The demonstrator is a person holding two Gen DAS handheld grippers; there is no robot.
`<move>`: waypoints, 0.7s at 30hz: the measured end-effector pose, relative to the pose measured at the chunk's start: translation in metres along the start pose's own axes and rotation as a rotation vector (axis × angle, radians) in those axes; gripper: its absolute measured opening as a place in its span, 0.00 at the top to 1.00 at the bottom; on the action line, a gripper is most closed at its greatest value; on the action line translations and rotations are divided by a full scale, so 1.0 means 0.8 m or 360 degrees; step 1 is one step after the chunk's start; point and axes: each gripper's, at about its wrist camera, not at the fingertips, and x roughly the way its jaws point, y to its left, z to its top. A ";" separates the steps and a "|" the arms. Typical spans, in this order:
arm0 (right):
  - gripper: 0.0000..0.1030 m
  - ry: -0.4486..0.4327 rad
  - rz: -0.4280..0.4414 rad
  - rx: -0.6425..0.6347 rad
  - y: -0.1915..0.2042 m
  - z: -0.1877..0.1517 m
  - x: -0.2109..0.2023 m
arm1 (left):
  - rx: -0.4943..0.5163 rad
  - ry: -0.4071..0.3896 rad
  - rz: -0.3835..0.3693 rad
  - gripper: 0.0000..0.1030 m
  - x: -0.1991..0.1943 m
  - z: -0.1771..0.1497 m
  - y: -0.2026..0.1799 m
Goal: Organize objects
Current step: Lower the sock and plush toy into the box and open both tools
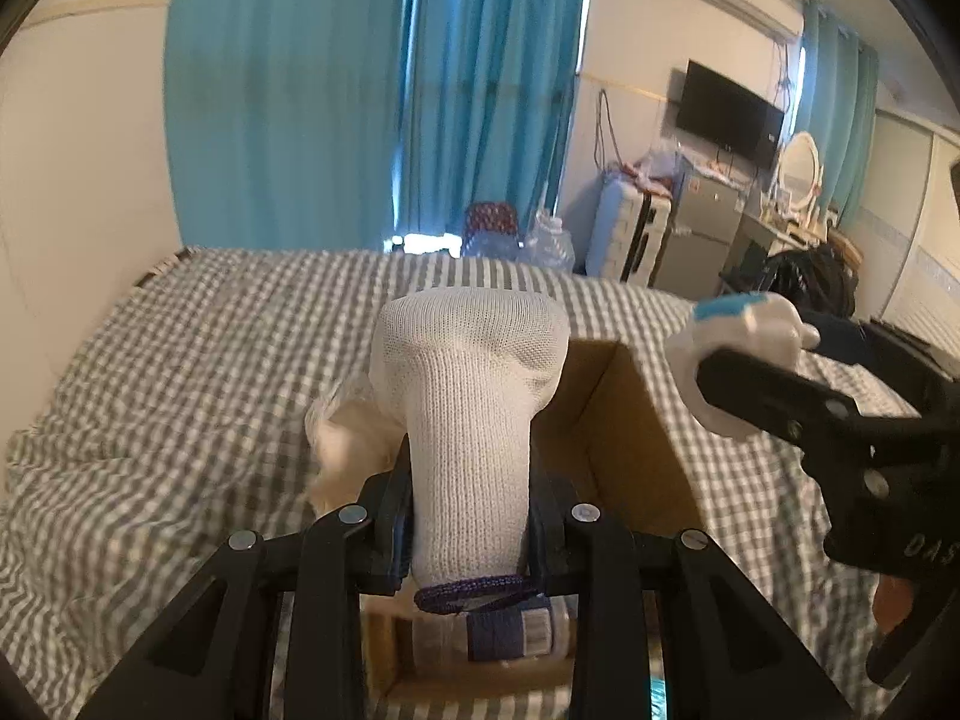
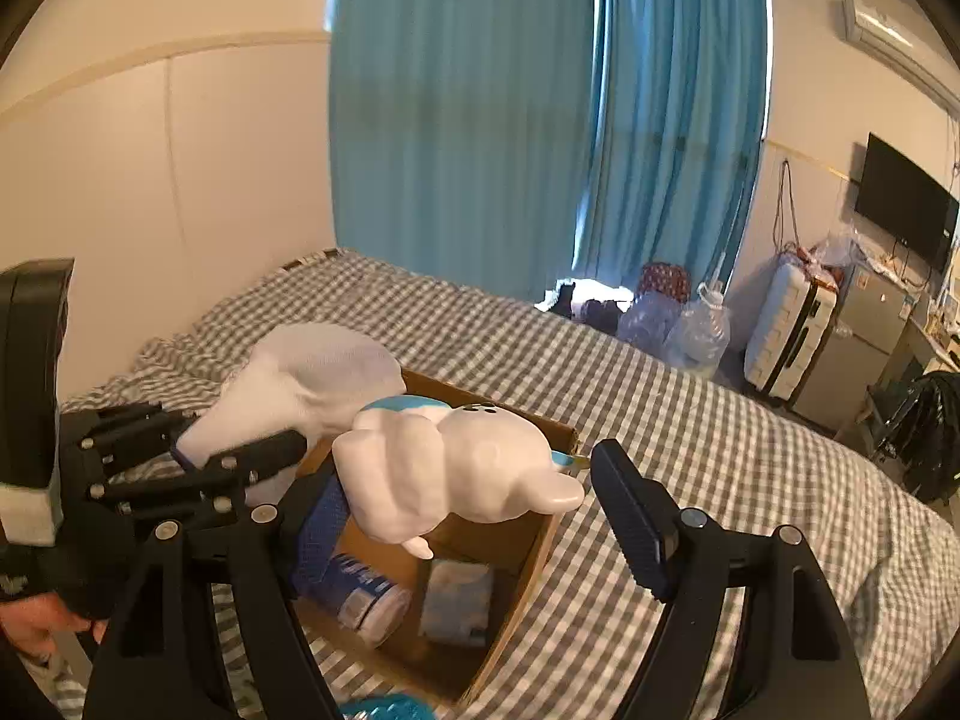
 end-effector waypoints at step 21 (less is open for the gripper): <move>0.13 0.0090 0.0028 0.0096 -0.018 -0.040 0.116 | 0.0067 0.0193 -0.0059 0.54 0.072 -0.038 -0.019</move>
